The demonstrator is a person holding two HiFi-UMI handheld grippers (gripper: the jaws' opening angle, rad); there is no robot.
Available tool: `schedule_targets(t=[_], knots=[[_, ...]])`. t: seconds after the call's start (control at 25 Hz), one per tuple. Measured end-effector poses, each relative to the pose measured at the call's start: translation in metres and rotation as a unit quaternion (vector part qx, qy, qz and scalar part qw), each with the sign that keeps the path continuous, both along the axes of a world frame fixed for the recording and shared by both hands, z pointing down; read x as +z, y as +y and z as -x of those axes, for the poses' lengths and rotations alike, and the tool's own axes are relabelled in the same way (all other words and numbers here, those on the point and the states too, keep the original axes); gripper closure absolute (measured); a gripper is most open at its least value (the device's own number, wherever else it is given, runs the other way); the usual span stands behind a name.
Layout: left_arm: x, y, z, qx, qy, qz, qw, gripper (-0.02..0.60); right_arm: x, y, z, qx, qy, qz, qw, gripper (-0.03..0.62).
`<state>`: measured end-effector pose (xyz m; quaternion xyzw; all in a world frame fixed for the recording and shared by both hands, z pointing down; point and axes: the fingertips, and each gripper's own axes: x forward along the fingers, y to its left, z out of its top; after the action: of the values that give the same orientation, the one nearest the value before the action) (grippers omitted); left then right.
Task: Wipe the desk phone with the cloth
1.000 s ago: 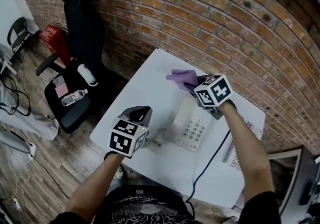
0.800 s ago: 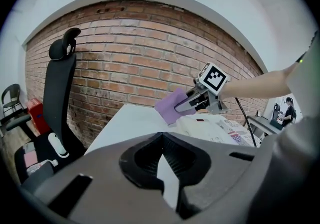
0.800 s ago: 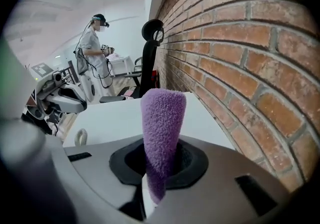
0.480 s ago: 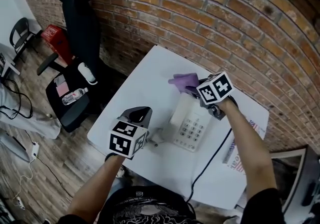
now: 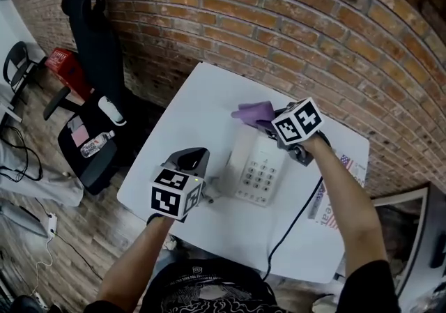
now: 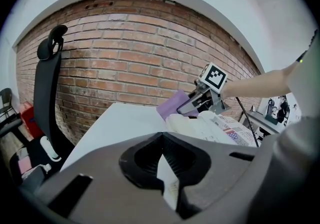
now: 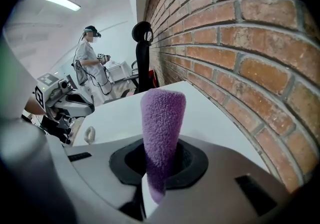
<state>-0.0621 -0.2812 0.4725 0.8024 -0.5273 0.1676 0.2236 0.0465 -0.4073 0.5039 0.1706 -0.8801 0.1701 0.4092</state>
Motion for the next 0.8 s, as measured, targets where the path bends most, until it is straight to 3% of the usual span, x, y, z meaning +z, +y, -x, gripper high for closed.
schedule_targets(t=[0.8], knots=[[-0.004, -0.009, -0.049, 0.060, 0.007, -0.015, 0.9980, 0.577, -0.001, 0.013, -0.087, 0.079, 0.016, -0.002, 0.997, 0.548]])
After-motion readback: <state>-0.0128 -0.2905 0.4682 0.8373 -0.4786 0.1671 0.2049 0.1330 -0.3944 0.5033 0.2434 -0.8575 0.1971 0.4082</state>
